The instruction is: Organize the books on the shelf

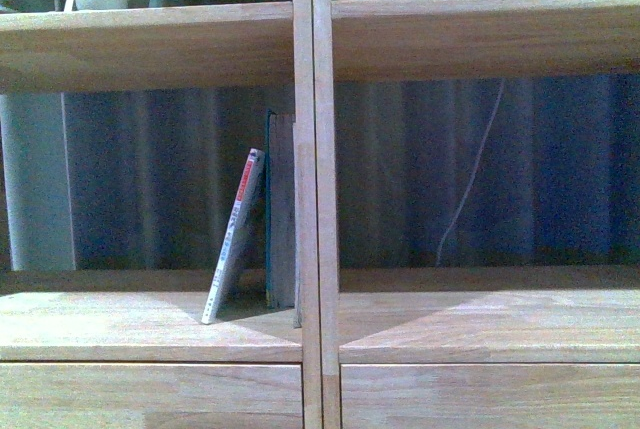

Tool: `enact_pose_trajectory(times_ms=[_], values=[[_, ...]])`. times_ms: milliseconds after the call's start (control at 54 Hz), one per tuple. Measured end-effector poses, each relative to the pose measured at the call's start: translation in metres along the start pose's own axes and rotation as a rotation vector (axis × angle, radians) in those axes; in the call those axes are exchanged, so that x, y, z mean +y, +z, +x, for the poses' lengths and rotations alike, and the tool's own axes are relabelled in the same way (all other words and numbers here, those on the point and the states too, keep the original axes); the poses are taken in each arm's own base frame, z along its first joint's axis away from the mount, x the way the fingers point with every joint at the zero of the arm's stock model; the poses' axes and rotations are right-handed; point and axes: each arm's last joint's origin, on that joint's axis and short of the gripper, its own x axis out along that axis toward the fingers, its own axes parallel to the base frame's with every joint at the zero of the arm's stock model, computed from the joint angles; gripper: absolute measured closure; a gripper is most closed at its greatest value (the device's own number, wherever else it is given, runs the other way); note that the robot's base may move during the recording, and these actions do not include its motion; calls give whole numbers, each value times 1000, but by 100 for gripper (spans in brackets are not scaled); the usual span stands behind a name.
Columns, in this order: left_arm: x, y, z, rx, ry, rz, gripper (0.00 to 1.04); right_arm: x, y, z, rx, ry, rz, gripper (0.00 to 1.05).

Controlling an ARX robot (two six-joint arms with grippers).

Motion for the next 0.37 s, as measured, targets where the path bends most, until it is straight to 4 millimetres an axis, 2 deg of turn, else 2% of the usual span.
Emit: enact_pose_trajectory(times_ms=[370], values=[[0, 0, 0, 0, 0, 0, 7, 0, 0, 0, 0, 0, 0, 7]])
